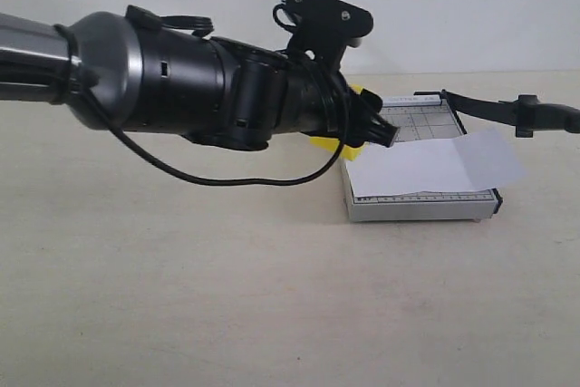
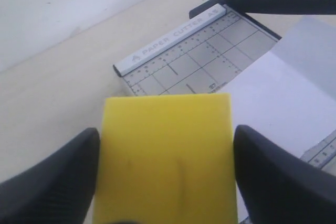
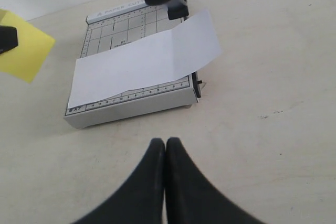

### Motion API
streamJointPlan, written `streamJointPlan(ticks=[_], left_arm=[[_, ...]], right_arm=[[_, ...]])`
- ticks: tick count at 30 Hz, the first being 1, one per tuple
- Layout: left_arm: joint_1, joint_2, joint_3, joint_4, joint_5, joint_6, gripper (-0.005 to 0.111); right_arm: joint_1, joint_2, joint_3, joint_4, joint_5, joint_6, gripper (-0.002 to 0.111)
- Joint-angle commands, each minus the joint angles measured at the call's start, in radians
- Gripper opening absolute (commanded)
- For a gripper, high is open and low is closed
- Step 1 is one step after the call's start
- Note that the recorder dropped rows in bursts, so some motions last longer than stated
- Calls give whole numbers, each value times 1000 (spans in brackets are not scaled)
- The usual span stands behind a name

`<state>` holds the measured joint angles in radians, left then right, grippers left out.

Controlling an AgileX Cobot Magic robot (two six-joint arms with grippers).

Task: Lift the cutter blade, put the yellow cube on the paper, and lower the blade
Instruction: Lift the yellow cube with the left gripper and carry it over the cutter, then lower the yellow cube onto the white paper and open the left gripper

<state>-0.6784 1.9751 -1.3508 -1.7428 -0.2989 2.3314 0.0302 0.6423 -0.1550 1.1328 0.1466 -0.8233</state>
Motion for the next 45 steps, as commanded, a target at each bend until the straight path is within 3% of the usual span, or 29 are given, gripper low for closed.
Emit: streamJointPlan(ticks=[1,28,45], left_arm=[[-30,52,-70,-2,12,17,4],[-43,239,-261,-2,37,22,4],[-43,272,-268,-2,62,59,4]], right_arm=[[5,-2,3,-2,-20,3,0],[5,-2,3,-2,-22,3,0],[5,-2,3,-2,-28,3,0]])
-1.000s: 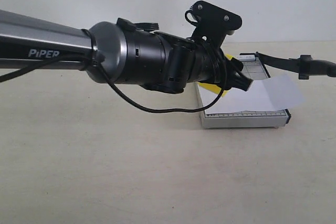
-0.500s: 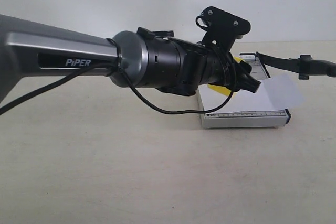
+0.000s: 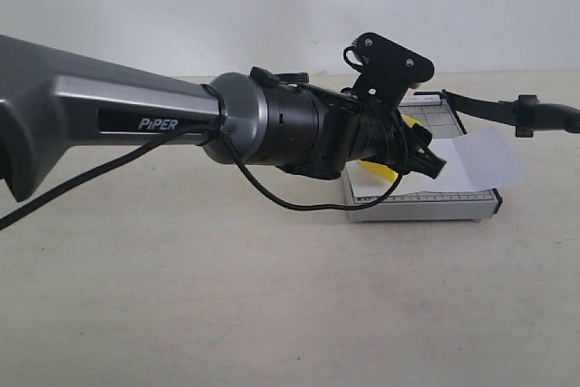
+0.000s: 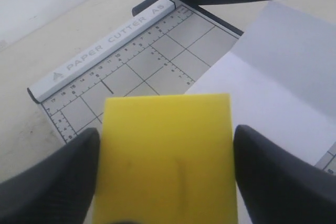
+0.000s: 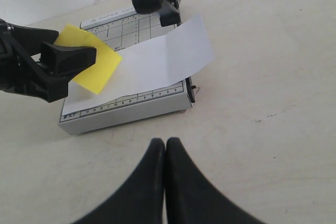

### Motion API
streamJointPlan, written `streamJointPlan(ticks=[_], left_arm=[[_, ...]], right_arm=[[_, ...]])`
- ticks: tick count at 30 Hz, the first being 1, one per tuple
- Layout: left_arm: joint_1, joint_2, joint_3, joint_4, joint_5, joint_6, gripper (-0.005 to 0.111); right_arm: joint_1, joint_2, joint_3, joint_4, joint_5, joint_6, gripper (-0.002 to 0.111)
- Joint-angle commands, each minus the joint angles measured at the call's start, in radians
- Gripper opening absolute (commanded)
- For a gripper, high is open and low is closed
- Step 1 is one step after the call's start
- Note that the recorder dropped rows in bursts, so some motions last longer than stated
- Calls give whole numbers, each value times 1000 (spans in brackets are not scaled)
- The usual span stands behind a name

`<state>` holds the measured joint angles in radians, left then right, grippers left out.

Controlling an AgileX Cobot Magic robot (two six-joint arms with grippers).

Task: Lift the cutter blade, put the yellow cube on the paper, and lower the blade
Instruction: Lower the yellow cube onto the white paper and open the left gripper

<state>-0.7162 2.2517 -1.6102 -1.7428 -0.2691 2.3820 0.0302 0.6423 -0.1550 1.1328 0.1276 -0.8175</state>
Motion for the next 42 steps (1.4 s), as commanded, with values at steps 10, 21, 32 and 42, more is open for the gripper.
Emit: streamJointPlan(ticks=[10,21,32,42], left_arm=[[-3,1,-9,-2,34,8,8],[-3,28,-16,-2,27,8,46],[-3,33,-38,-2,24,-11,62],[-3,33,-38,-2,22,-8,63]], right_arm=[[5,-2,3,-2,-9,-2,0],[5,-2,3,-2,-12,-2,0],[5,-2,3,-2,-14,-2,0],[5,-2,3,-2,-14,0,0]])
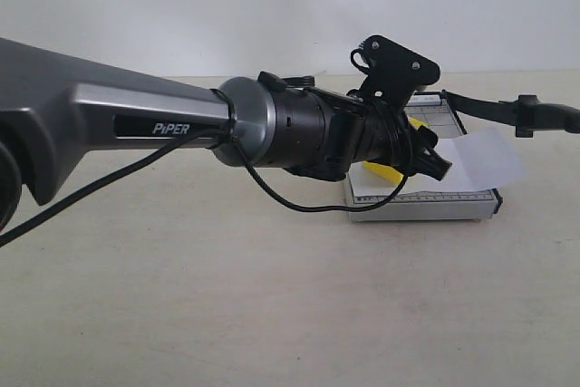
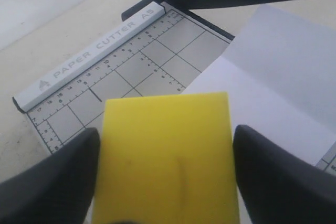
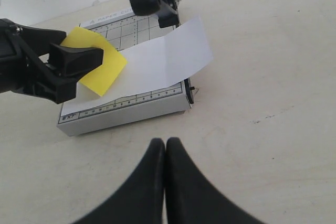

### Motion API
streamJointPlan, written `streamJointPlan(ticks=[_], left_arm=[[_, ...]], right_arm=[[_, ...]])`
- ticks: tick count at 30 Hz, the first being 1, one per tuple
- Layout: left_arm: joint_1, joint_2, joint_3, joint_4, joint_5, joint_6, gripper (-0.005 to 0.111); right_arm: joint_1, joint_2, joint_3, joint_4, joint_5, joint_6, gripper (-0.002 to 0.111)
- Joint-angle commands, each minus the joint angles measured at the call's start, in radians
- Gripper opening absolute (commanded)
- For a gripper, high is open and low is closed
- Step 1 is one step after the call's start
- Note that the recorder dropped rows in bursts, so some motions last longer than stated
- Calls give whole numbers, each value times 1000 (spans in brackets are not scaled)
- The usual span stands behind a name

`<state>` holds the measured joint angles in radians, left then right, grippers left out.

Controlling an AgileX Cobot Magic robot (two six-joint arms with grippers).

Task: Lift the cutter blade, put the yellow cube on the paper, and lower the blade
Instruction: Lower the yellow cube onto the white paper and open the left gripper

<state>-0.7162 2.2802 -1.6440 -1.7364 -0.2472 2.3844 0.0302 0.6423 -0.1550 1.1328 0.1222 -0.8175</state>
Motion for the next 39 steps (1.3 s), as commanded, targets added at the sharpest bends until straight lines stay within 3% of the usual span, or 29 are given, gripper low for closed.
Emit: streamJointPlan(ticks=[1,12,22,31,39], left_arm=[[-3,5,-5,-8,0,-10,63],[-3,-11,-5,-8,24,-10,64],[-3,-17,-13,-8,32,-112,89],[-3,-63,-13,-8,5,-89,89],[-3,-227,6,-8,-58,22,89]], right_arm=[[5,-2,3,-2,-8,0,0],[5,-2,3,-2,-10,0,0],[5,-2,3,-2,-9,0,0],[5,-2,3,-2,-9,0,0],[5,-2,3,-2,-34,0,0]])
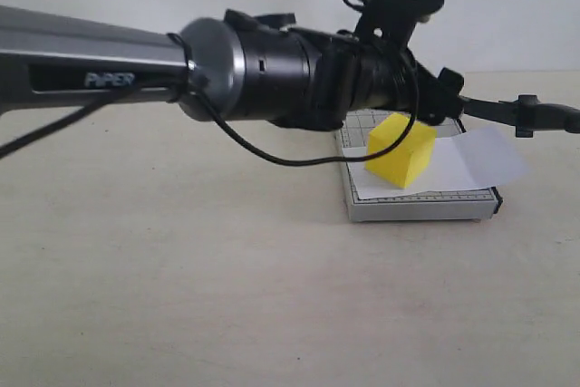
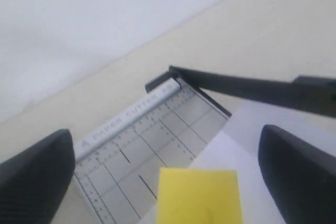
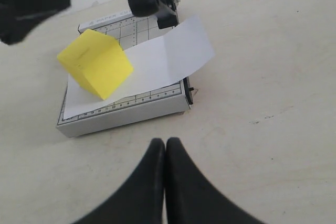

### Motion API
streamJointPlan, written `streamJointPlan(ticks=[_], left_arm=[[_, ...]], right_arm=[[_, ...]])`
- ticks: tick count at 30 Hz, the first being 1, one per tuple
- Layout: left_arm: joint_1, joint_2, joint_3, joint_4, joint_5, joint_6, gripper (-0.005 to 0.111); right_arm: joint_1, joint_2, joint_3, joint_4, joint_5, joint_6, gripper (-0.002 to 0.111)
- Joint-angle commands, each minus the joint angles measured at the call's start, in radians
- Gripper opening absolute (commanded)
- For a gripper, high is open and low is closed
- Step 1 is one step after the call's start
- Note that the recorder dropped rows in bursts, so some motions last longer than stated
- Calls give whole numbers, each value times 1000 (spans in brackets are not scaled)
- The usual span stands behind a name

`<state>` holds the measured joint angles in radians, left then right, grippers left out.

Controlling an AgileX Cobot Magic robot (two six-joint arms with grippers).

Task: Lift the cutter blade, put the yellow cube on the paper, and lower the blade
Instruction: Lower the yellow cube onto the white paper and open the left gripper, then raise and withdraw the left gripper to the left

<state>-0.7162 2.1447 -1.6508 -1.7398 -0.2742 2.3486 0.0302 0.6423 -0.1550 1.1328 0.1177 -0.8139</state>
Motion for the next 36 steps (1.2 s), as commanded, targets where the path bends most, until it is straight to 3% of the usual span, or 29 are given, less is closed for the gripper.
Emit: streamJointPlan(ticks=[1,13,17,21,25,36], left_arm=[[-3,-119,22,-5,-42,73,89],[-5,-459,269,-5,-202,116,88],[-5,-586,373,-5,-202,116,77],[-5,-740,493,-5,-202,116,57],[-5,-893,622,-5,-202,106,44],[-5,-1382,1007,-5,-167,-31,42]], right_arm=[[5,-2,3,-2,-40,-4,0],[5,-2,3,-2,-92,0,0],[5,-2,3,-2,-111,0,0],[5,-2,3,-2,-136,2,0],[5,-2,3,-2,-136,5,0],[5,-2,3,-2,-130,5,0]])
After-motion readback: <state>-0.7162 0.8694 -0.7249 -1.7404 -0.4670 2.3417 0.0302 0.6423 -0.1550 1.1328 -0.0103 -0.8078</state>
